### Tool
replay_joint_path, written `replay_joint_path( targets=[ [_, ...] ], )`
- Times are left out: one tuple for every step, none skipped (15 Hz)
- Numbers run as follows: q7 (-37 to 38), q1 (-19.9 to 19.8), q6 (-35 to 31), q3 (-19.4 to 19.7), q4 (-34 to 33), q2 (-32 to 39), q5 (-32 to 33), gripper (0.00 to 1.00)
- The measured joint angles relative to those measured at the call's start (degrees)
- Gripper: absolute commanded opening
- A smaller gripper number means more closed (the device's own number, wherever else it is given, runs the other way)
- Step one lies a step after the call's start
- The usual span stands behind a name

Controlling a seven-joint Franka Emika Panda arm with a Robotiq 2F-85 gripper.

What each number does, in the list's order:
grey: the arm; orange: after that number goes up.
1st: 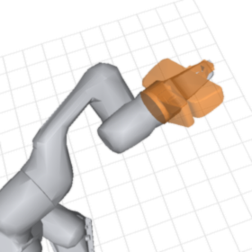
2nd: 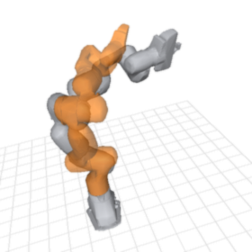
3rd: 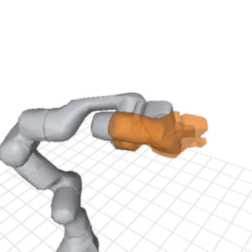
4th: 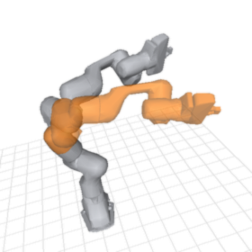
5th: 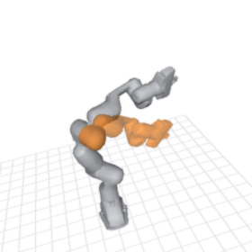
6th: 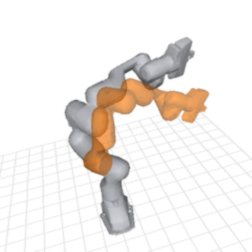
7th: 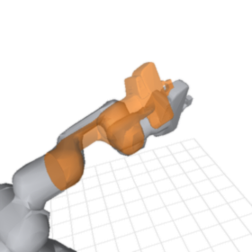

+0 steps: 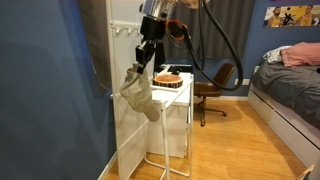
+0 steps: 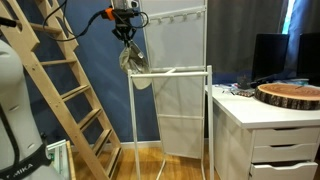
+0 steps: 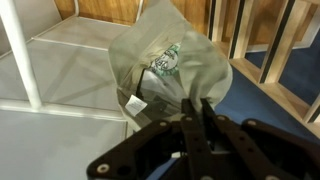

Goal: Remove the cap hooked on the left rail and hang it on far left hanging hooks of the clothes hanging rack

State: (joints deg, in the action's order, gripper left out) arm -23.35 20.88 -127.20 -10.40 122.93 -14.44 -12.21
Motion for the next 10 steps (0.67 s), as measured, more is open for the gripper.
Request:
replay_joint_path(
  targets=[
    [-2.41, -0.11, 1.07, 0.01, -1.94, 1.32, 0.96, 0.03],
    [-4.92, -0.28, 2.12, 0.01, -3.84, 2.39, 1.79, 0.03],
    [-7.46, -0.49, 3.22, 0.03, -5.71, 3.24, 2.57, 0.03],
    [-9.76, -0.73, 4.27, 0.09, -7.6, 3.93, 3.54, 0.1],
    [-10.12, -0.95, 4.5, 0.09, -8.45, 4.2, 3.55, 0.1],
    [-10.09, -1.02, 4.5, 0.07, -8.34, 4.22, 3.55, 0.1],
    [-10.08, -1.02, 4.5, 0.03, -8.09, 4.23, 3.55, 0.1],
    [-10.05, -1.02, 4.5, -0.06, -7.88, 4.24, 3.55, 0.1],
    [-10.03, -1.02, 4.49, -0.13, -7.75, 4.25, 3.55, 0.1],
    [-10.03, -1.02, 4.49, -0.13, -7.69, 4.25, 3.55, 0.03]
  ],
)
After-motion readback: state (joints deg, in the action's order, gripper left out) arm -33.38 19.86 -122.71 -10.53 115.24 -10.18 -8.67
